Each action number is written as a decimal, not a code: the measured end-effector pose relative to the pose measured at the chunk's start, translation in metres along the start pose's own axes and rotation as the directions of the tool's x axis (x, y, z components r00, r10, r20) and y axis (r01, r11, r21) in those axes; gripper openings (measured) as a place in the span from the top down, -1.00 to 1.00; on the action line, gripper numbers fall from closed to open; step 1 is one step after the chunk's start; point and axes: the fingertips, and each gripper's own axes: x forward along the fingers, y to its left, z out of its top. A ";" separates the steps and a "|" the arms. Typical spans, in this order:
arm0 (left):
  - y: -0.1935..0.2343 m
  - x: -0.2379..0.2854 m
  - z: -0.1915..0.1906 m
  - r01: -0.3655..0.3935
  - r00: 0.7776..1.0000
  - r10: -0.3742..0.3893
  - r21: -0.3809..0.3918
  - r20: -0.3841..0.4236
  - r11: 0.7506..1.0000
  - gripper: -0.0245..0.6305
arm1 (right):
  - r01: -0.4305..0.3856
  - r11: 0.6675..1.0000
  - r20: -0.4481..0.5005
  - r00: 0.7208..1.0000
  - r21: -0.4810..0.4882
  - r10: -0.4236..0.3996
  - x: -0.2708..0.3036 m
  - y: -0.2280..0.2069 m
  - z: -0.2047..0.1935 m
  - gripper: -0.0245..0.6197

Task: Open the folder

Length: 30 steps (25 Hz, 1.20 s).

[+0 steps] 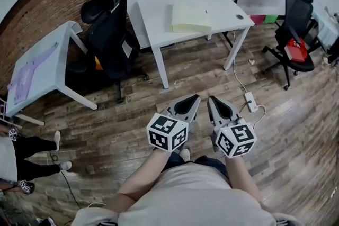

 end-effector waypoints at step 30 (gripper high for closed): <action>0.125 0.132 0.065 -0.078 0.997 0.079 -0.022 0.023 0.997 0.84 | -0.064 0.998 -0.034 0.997 -0.021 0.063 0.146 -0.113 0.047 0.86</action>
